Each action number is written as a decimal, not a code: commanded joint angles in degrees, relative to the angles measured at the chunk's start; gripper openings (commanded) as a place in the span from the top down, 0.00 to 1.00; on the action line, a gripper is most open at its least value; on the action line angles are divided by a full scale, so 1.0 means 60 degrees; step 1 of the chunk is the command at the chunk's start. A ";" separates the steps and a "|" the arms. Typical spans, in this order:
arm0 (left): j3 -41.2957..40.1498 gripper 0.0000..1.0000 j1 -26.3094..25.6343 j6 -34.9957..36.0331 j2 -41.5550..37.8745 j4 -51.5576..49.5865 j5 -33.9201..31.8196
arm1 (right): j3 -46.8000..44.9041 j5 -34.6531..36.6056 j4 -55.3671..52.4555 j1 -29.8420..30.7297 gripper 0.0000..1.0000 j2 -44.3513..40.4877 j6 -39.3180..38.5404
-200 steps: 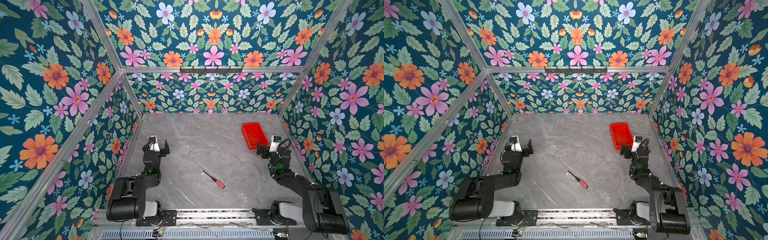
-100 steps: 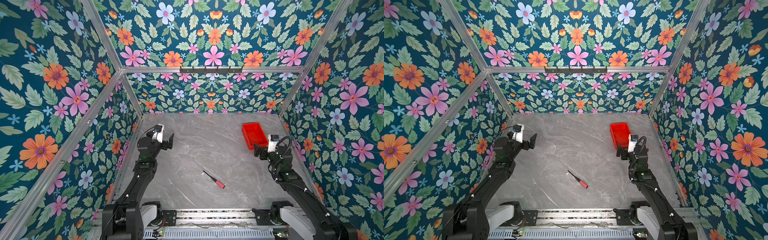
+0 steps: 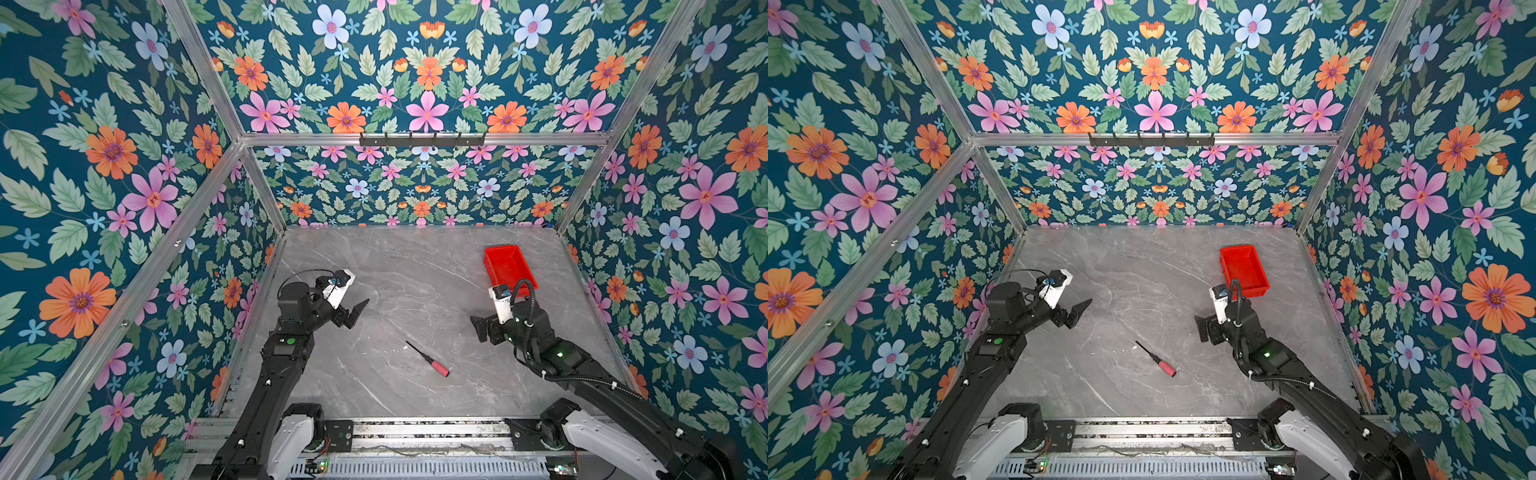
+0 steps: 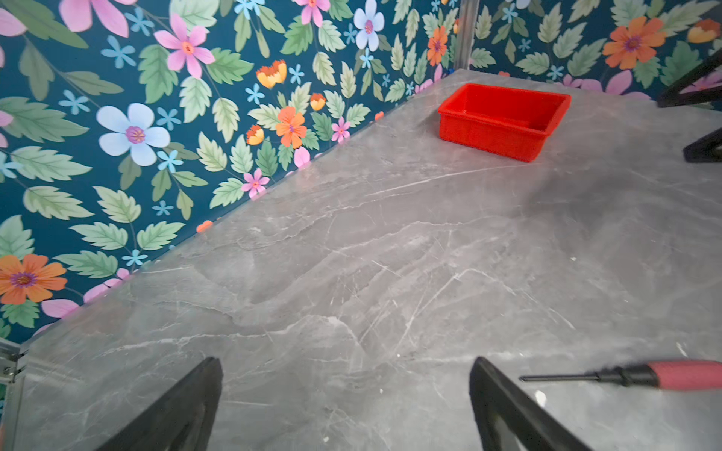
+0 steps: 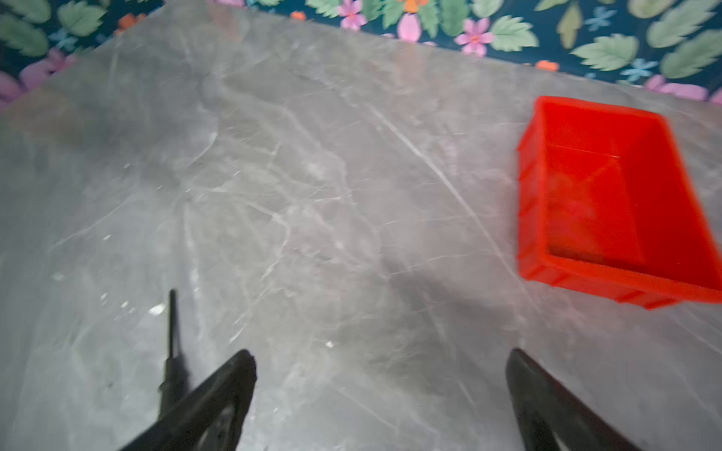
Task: Put the screwdriver in the bin
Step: Pick up the screwdriver from the center of the table.
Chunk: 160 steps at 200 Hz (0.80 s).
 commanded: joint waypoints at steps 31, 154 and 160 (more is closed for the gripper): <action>-0.0216 0.00 -0.1025 0.1870 -0.0973 -0.2348 0.0262 | 0.0495 0.1189 -0.0595 0.2328 0.01 0.1288 0.1018; -0.1036 0.00 -0.1338 0.3370 -0.2669 -0.4100 0.1494 | 0.1697 0.0951 -0.1534 0.3922 0.01 0.4775 0.1851; -0.1044 0.00 -0.1330 0.3384 -0.2704 -0.4123 0.1503 | 0.1771 0.0964 -0.1594 0.3929 0.01 0.4967 0.1877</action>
